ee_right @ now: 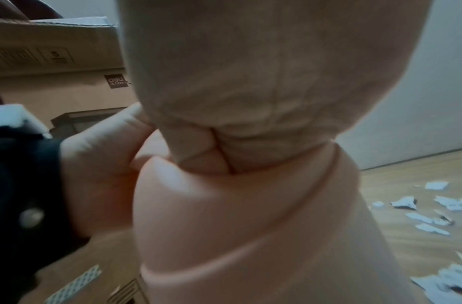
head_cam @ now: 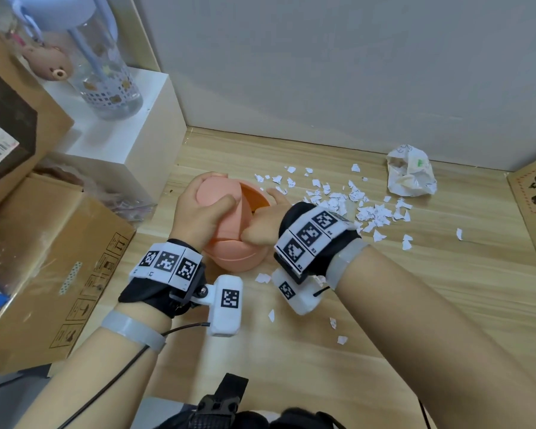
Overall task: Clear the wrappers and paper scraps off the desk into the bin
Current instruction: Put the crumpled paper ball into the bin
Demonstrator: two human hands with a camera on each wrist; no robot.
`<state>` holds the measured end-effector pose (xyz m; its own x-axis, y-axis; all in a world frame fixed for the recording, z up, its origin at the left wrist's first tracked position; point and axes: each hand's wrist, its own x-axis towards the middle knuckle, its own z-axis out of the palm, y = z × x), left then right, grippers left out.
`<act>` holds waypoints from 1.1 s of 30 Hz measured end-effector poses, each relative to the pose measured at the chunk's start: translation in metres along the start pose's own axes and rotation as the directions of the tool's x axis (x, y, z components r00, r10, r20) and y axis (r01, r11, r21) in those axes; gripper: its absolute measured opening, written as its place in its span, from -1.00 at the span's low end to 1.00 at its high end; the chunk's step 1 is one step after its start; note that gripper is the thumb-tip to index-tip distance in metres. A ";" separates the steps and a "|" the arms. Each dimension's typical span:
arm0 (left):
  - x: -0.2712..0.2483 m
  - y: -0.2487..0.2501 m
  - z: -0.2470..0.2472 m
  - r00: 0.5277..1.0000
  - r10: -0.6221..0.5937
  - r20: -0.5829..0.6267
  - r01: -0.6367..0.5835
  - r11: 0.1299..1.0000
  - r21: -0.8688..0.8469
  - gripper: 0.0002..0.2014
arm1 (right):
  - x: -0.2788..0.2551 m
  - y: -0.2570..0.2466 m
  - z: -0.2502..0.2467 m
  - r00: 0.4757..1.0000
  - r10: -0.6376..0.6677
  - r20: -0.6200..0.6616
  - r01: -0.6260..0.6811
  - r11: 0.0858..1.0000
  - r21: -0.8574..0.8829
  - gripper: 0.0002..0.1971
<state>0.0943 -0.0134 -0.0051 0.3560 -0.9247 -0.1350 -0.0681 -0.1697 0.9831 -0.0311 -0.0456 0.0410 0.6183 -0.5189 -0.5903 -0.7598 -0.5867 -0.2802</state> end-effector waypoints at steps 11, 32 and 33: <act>0.002 0.008 0.005 0.997 -0.057 -0.048 0.059 0.998 0.036 -0.53 | -0.001 0.044 0.016 0.818 -0.020 -0.575 0.061 0.997 0.051 -0.91; 0.012 0.008 0.021 0.991 -0.085 -0.103 0.088 0.996 0.019 -0.50 | -0.006 0.289 0.072 0.490 0.848 -0.200 -0.513 0.466 0.721 -0.63; 0.012 0.008 0.020 0.991 -0.089 -0.103 0.091 0.996 0.018 -0.50 | -0.006 0.288 0.072 0.498 0.841 -0.213 -0.513 0.483 0.710 -0.69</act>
<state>0.0792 -0.0331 -0.0016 0.4543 -0.8662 -0.2081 -0.0524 -0.2591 0.9644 -0.2684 -0.1664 -0.0905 -0.2882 -0.8838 -0.3685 -0.8268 0.4239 -0.3699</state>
